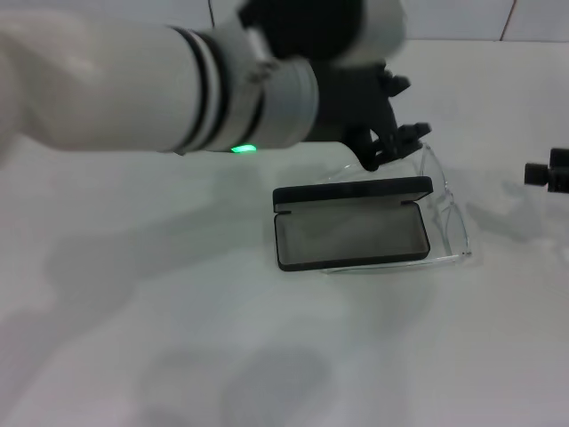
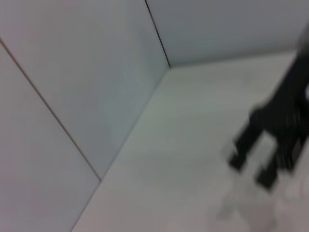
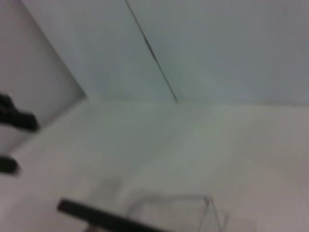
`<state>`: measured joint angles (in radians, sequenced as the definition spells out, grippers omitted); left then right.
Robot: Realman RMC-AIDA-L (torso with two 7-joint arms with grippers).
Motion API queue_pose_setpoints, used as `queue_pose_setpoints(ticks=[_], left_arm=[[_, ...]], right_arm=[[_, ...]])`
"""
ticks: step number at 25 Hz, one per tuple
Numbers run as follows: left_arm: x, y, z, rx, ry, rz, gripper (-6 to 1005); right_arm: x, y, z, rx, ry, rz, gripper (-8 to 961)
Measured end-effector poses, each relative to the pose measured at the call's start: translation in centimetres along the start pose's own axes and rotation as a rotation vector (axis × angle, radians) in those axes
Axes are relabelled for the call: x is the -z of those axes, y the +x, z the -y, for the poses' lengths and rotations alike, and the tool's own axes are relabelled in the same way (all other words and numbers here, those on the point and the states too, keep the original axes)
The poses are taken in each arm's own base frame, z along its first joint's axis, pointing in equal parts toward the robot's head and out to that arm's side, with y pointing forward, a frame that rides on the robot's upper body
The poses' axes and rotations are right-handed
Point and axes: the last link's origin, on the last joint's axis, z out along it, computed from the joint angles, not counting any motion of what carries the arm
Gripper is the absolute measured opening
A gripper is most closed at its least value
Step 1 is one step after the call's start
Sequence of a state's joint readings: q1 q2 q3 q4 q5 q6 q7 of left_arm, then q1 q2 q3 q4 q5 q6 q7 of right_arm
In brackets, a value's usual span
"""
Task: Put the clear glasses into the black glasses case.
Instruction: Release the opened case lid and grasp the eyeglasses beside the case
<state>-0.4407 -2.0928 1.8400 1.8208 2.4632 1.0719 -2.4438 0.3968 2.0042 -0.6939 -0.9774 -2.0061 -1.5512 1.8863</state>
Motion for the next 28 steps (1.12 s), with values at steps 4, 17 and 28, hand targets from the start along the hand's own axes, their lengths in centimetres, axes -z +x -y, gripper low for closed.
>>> queue_pose_setpoints(ticks=[4, 17, 28], left_arm=[[1.9, -0.2, 0.8, 0.078, -0.058, -0.107, 455], [5.6, -4.7, 0.9, 0.189, -0.147, -0.275, 447], [5.1, -5.2, 0.7, 0.227, -0.176, -0.3, 448]], right_arm=[[-0.6, -2.0, -1.3, 0.0, 0.001, -0.169, 774], [-3.7, -10.5, -6.0, 0.01, 0.058, -0.585, 751], [-8.8, -12.9, -7.3, 0.069, 0.167, -0.78, 732]])
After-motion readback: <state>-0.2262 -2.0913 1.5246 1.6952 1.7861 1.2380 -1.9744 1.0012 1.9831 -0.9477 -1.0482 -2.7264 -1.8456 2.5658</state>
